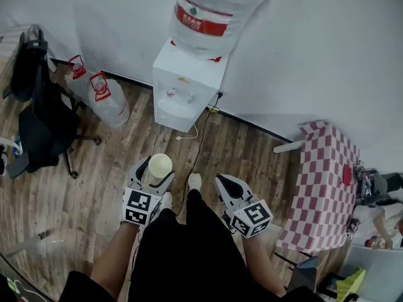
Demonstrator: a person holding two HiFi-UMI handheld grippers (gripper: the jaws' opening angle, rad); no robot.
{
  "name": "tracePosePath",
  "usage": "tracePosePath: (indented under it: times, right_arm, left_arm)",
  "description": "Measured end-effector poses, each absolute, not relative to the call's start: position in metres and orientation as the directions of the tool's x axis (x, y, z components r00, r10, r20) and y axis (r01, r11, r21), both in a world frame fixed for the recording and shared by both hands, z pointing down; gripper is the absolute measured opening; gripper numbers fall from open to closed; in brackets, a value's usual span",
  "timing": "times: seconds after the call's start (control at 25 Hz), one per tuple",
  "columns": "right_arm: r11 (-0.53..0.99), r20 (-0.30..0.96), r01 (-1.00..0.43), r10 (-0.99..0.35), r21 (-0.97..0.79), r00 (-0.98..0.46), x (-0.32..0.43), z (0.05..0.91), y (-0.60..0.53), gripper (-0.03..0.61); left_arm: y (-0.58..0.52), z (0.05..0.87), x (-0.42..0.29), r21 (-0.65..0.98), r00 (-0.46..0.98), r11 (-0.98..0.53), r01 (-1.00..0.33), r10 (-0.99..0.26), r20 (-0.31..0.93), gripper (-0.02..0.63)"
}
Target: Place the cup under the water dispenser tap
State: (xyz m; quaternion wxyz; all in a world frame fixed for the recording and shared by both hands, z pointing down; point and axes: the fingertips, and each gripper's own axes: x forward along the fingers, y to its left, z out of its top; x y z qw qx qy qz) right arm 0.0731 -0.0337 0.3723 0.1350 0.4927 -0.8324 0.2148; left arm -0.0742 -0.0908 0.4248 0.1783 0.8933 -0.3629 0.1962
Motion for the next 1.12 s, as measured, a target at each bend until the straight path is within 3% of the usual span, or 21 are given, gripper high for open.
tracePosePath:
  times: [0.4,0.68,1.12]
  right_arm:
    - [0.58,0.448,-0.766,-0.627,-0.277,-0.637,0.067,0.413,-0.107,0.011]
    - [0.701,0.438,-0.679,-0.551,-0.218,-0.71,0.061,0.457,-0.188,0.011]
    - [0.696,0.444,-0.685,-0.554,-0.218,-0.704,0.061,0.566,-0.248,0.011]
  left_arm:
    - [-0.14,0.478,-0.071,0.139,0.517,-0.537,-0.832,-0.663,0.542,0.359]
    - [-0.217,0.525,-0.049,0.092,0.481,-0.516,-0.851,-0.699,0.529,0.359]
    - [-0.299,0.645,-0.04,0.077,0.437,-0.48,-0.874,-0.707,0.556,0.359]
